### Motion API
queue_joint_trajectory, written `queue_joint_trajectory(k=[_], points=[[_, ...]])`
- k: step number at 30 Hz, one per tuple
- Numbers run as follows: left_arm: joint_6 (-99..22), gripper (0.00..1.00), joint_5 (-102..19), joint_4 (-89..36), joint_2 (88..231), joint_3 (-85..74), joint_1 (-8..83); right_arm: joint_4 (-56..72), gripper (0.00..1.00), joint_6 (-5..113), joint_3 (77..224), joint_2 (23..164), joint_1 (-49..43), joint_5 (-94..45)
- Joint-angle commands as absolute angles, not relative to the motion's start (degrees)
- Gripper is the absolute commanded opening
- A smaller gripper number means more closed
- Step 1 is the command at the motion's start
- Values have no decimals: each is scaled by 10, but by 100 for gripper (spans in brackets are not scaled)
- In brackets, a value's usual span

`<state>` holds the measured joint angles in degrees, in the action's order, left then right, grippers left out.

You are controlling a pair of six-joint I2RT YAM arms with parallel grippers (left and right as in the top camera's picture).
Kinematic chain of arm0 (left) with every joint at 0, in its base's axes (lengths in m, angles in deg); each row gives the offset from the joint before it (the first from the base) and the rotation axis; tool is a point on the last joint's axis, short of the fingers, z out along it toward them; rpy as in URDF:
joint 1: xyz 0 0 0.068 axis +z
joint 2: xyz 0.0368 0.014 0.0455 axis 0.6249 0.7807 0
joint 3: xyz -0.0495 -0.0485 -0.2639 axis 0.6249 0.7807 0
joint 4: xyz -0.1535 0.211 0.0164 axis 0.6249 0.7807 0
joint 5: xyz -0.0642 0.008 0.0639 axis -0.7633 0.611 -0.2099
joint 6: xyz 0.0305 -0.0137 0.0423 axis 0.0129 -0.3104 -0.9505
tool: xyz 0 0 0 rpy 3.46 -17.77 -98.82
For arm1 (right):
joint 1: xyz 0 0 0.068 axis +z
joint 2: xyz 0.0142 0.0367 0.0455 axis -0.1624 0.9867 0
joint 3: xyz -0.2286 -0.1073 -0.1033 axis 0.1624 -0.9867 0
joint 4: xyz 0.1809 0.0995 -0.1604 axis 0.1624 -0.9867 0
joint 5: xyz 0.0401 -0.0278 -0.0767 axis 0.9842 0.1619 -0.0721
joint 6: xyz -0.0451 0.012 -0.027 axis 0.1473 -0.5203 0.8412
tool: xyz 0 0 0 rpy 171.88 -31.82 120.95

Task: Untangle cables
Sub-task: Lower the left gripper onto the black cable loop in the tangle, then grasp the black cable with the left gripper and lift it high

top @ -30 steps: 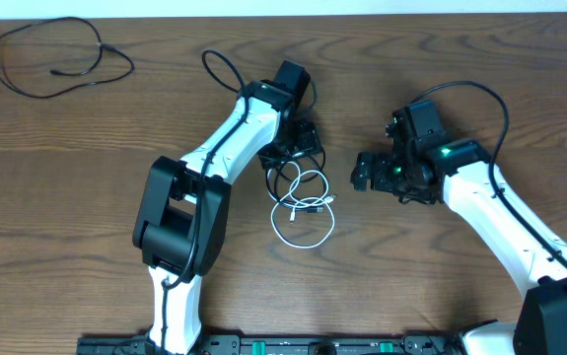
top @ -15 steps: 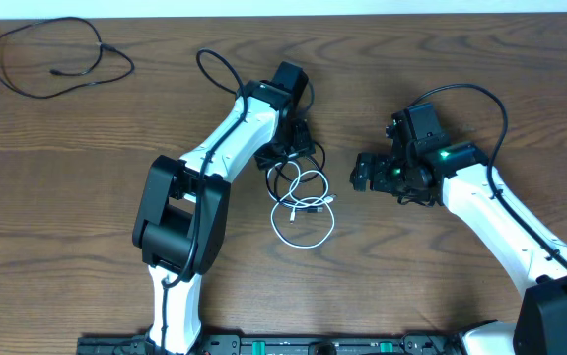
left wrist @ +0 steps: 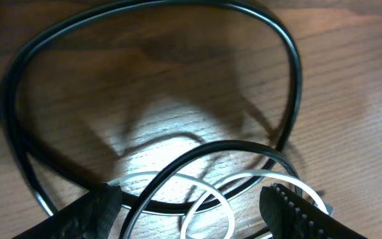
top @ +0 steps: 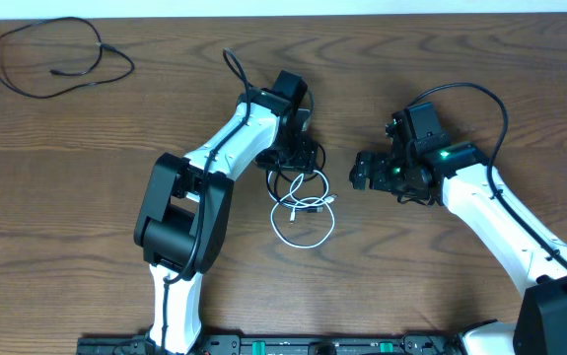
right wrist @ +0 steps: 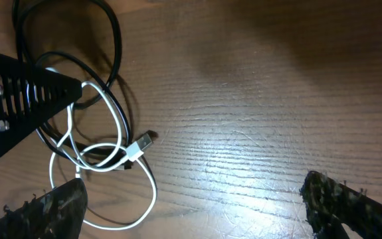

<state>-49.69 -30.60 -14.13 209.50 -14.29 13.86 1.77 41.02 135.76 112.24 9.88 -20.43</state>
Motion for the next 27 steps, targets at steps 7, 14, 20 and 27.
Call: queue_joint_trajectory(k=[7,14,20,27], points=[[-537,67,-322,-175,2107,-141,139,14,99,402,1355,1116,102,-201],[-537,56,-322,-166,2117,-140,139,14,99,402,1355,1116,103,-201],[-529,47,-322,-166,2109,-148,140,14,99,402,1355,1116,103,-201],[-496,19,-322,-163,2030,-158,140,14,99,402,1355,1116,103,-199]])
